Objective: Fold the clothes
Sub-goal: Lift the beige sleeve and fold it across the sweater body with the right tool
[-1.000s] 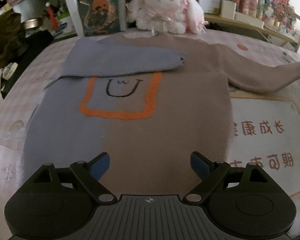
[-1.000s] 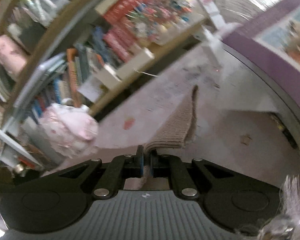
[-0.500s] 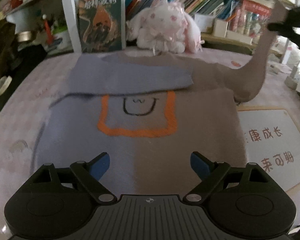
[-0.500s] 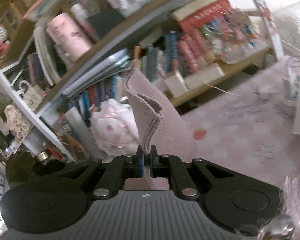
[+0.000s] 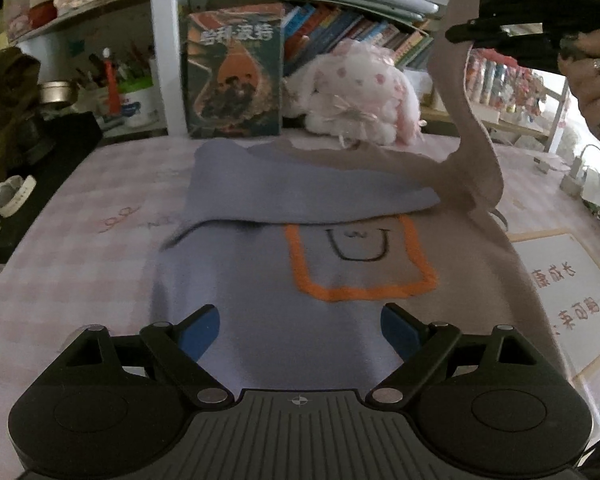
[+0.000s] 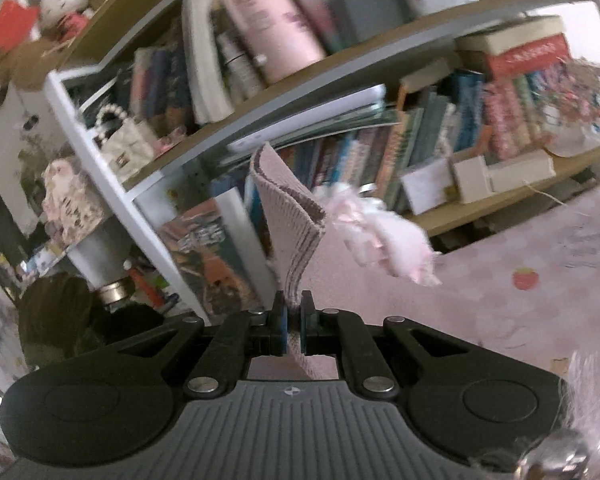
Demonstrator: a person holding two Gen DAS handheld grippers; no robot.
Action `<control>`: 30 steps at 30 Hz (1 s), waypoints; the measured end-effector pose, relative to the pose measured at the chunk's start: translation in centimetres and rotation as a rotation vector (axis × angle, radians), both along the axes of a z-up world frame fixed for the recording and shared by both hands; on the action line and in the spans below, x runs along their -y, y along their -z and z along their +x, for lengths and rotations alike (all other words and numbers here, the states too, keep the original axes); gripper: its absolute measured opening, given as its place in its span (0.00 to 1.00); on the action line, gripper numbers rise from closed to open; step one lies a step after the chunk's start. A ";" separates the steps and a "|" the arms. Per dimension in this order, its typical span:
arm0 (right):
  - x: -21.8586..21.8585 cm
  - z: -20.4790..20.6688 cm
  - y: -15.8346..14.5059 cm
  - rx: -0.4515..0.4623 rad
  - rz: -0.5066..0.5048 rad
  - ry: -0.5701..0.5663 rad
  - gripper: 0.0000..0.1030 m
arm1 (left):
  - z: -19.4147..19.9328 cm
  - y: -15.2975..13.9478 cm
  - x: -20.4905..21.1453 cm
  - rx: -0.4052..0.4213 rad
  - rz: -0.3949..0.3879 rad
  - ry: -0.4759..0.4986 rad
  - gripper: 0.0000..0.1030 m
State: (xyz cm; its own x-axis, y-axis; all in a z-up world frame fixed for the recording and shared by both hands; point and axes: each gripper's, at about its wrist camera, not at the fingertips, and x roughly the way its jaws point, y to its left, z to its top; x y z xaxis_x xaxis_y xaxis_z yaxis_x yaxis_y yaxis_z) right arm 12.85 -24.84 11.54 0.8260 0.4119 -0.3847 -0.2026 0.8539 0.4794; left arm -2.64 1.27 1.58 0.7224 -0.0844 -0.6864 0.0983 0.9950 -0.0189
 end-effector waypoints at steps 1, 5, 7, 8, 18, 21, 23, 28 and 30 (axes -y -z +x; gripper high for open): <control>-0.9 0.1 0.0 0.000 -0.013 -0.003 0.05 | 0.0 0.0 -0.5 0.002 -0.005 -0.001 0.88; -4.2 0.7 0.3 -0.004 -0.062 -0.016 0.05 | -0.1 0.0 -2.4 0.009 -0.016 0.000 0.88; -5.7 1.1 0.5 -0.008 -0.082 -0.023 0.05 | -0.2 0.0 -3.1 0.011 -0.018 0.002 0.88; -6.4 1.2 0.6 -0.011 -0.093 -0.027 0.05 | -0.2 0.0 -3.4 0.012 -0.019 0.001 0.88; -13.4 3.4 3.9 -0.073 -0.247 -0.081 0.05 | -0.9 0.3 -6.5 -0.006 -0.024 -0.043 0.88; -15.0 4.4 5.7 -0.121 -0.299 -0.091 0.05 | -1.0 0.3 -7.1 -0.011 -0.020 -0.054 0.88; -16.0 4.9 6.8 -0.152 -0.326 -0.108 0.05 | -1.1 0.3 -7.3 -0.014 -0.016 -0.059 0.88; -18.3 4.9 8.6 -0.187 -0.378 -0.190 0.19 | -1.0 0.4 -7.3 -0.020 -0.011 -0.053 0.88; -18.8 4.3 8.7 -0.177 -0.376 -0.238 0.38 | -1.0 0.3 -7.2 -0.017 -0.012 -0.050 0.88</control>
